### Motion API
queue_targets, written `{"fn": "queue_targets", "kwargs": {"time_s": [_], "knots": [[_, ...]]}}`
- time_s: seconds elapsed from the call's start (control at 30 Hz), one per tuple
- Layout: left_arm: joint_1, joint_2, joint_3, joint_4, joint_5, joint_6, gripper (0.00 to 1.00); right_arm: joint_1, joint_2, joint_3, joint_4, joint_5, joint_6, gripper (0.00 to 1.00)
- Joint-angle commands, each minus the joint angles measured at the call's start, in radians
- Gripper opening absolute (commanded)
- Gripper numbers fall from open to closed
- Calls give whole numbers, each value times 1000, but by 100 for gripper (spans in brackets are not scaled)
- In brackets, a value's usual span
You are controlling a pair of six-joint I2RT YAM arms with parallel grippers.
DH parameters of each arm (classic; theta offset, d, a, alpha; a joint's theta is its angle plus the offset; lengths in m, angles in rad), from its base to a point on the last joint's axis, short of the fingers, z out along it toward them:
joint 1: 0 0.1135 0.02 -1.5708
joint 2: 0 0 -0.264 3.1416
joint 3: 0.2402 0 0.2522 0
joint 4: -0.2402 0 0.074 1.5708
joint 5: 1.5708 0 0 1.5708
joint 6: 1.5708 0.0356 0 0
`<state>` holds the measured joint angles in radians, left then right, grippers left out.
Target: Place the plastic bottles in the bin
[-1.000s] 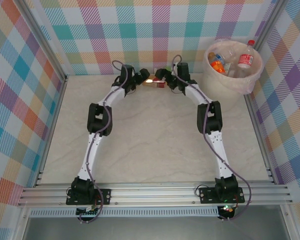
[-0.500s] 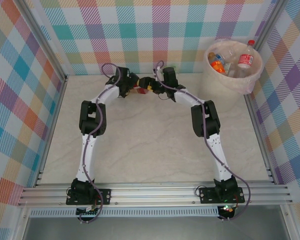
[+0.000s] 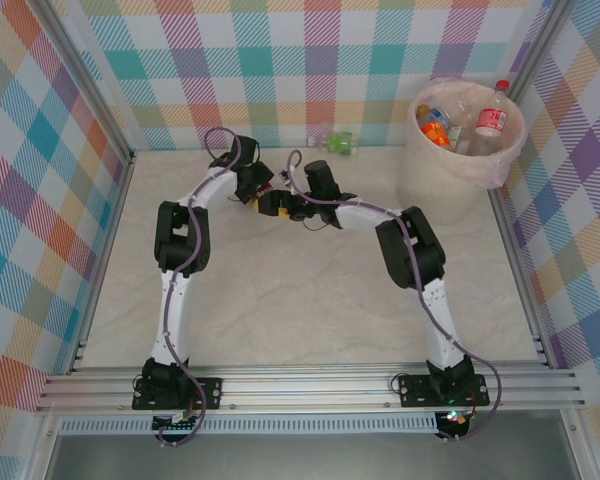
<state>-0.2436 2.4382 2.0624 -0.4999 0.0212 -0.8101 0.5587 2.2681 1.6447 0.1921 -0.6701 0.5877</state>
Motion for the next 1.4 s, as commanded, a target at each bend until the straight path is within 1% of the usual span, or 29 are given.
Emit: {"fn": "queue_targets", "kwargs": {"time_s": [0.0,0.17,0.23,0.3,0.37,0.47,0.57,0.67,0.77,0.83,0.9,0.97,1.1,1.23,1.3,1.37], "knots": [[-24,-65,-57,-70,4,78,69,-34,-221,-119,20,37,-68,100],[-60,-140,-145,-72,6,149,65,-128,-456,-390,-13,156,16,100],[-82,-197,-225,-33,15,176,64,-164,-556,-495,-31,215,32,100],[-102,-254,-318,31,56,191,63,-190,-641,-571,-59,266,33,100],[-125,-307,-413,94,109,210,62,-208,-711,-625,-94,311,31,100],[-163,-391,-562,203,160,224,61,-220,-790,-673,-143,356,42,100],[-211,-487,-676,304,202,262,61,-230,-845,-699,-183,369,91,100],[-273,-580,-747,346,244,380,61,-258,-884,-695,-233,323,144,100],[-338,-669,-802,367,255,511,62,-291,-918,-679,-260,244,153,100],[-365,-710,-830,390,271,559,62,-307,-937,-655,-304,222,150,100],[-382,-743,-855,422,299,586,61,-323,-947,-631,-352,216,150,100],[-399,-771,-874,456,325,610,61,-345,-949,-613,-376,180,166,100],[-441,-810,-872,462,352,679,61,-372,-943,-595,-325,52,201,100],[-461,-830,-864,464,372,712,61,-371,-938,-582,-308,19,183,100],[-465,-839,-864,477,389,712,61,-371,-932,-588,-292,1,185,95],[-473,-848,-862,486,401,713,61,-370,-917,-589,-267,-43,186,91]]}}
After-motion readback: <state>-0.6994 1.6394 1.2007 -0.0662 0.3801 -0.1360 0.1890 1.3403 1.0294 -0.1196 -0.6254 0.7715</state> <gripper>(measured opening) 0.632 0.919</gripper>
